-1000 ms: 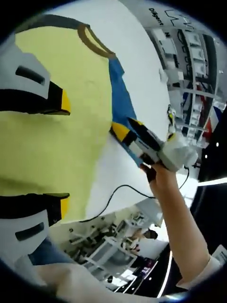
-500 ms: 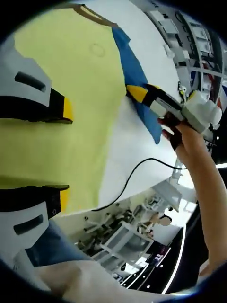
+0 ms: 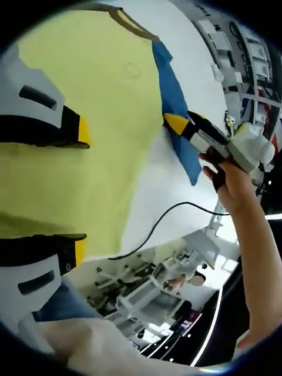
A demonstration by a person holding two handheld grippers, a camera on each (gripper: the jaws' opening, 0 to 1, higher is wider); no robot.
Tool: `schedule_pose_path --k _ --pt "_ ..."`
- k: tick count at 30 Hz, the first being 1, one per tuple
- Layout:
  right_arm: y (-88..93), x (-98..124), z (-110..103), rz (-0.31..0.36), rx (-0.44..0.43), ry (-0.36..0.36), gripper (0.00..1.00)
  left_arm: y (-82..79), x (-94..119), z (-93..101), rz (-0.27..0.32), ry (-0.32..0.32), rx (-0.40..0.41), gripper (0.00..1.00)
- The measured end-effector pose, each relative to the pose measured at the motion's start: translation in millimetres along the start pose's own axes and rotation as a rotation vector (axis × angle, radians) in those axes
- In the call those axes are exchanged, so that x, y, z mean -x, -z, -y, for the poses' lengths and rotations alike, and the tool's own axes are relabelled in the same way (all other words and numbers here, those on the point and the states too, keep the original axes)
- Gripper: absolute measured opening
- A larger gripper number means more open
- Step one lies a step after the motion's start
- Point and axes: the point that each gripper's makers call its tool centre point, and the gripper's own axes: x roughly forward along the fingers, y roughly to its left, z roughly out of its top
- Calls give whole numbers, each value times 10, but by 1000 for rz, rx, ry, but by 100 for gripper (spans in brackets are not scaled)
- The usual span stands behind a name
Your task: Fold the garment on the visible template until the final outline fits inside the template.
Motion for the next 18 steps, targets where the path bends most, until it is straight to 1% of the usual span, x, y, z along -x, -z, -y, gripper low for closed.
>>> schedule_pose_path --k 1,4,5,6,7,8,9,10,11,12,13,14,15,16,18 --pt "-11 10 -6 5 -2 4 57 2 48 -32 4 -10 6 59" --pt "-22 45 -59 9 14 5 56 23 288 -214 28 -79 21 59" --pt "-53 69 -81 20 13 7 56 46 401 -321 36 -121 32 60" --pt "-74 86 -95 27 13 13 56 68 499 -401 45 -149 40 60" --pt "-137 111 -127 47 16 19 56 86 651 -537 68 -199 56 60" --pt "-163 118 -147 56 17 18 56 121 773 -652 80 -241 68 60" --pt "-234 135 -225 74 36 17 56 153 887 -759 92 -276 83 60" --pt "-248 135 -254 77 42 13 56 206 1014 -871 96 -311 100 60" --pt "-303 131 -349 91 42 0 57 309 1191 -1058 87 -372 122 61" --pt "-349 127 -415 109 45 -10 58 381 1299 -1166 84 -397 133 62" --pt "-378 112 -511 111 56 -21 58 451 1406 -1281 77 -431 147 62" --pt "-389 97 -580 108 67 -30 58 567 1562 -1445 63 -471 169 62" --pt "-415 81 -642 115 72 -36 58 622 1662 -1549 60 -497 183 62" --pt "-466 59 -774 136 80 -63 59 683 1811 -1700 61 -539 192 62" --pt "-491 28 -965 134 103 -93 59 758 1975 -1865 56 -578 212 61"
